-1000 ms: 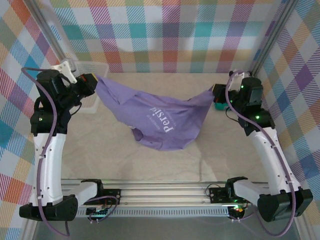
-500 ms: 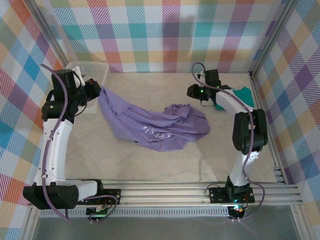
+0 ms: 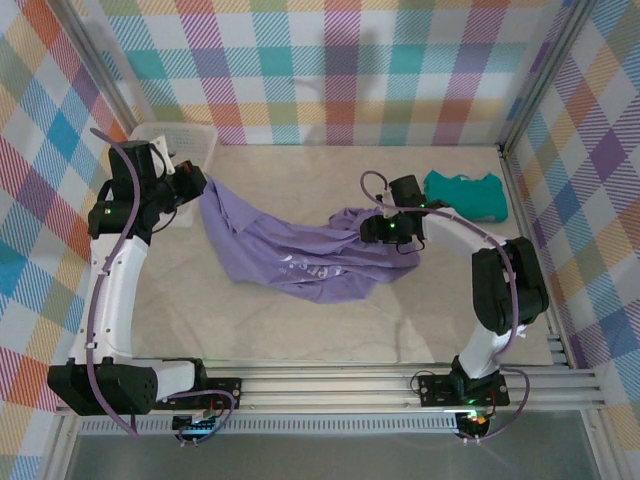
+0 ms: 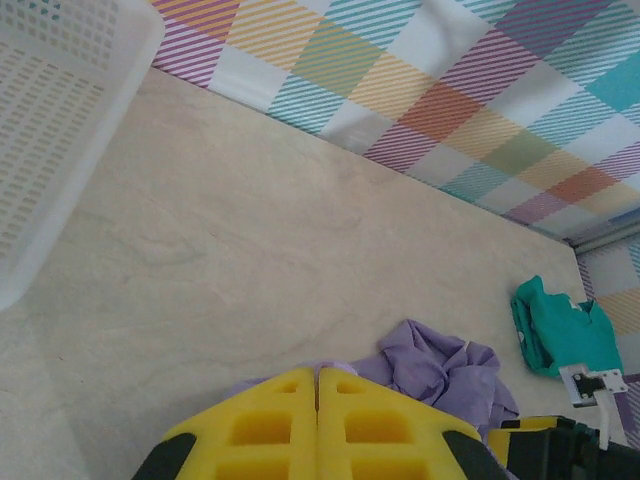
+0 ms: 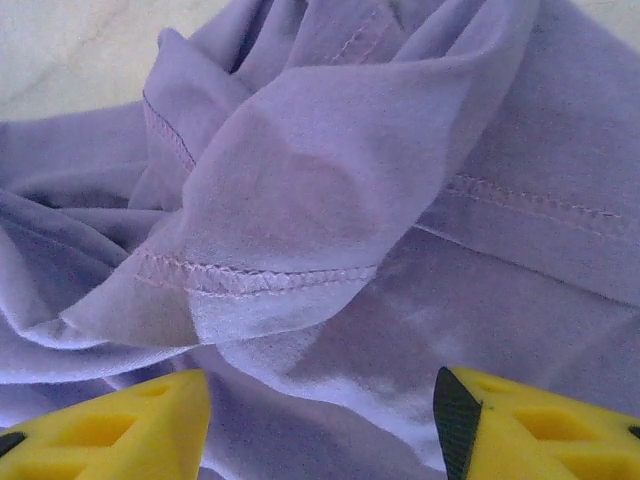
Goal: Fold the inside-out t-shirt
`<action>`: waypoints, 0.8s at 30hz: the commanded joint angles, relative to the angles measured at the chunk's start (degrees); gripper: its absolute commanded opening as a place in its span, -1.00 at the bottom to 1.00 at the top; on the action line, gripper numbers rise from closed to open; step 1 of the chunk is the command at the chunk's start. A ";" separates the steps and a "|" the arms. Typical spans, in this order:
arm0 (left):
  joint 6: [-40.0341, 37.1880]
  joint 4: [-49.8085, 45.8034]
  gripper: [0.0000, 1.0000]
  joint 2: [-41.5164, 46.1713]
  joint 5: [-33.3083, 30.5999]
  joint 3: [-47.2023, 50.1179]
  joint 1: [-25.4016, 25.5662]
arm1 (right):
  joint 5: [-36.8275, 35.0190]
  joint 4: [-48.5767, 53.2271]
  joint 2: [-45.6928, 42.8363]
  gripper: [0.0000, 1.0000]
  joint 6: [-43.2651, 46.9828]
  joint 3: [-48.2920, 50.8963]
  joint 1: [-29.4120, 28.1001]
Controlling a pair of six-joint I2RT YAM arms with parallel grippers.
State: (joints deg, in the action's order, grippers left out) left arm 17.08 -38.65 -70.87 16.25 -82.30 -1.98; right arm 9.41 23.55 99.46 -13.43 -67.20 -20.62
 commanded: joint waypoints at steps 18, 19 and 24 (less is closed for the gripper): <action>-0.40 2.45 -1.00 0.71 1.59 0.65 -0.92 | -4.40 -7.22 14.61 -0.88 6.59 -18.50 2.05; -0.23 2.33 -1.00 0.60 1.61 0.52 -0.96 | -4.64 -6.73 13.86 -1.00 7.12 -18.90 2.40; 0.12 1.71 -1.00 1.37 -0.45 -1.31 -1.13 | -3.65 -4.98 3.13 -1.00 8.24 -16.60 5.98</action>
State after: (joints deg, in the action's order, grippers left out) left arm 17.10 -37.39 -70.87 16.84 -81.91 -1.98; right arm 4.91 17.89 111.39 -6.94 -83.81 -16.97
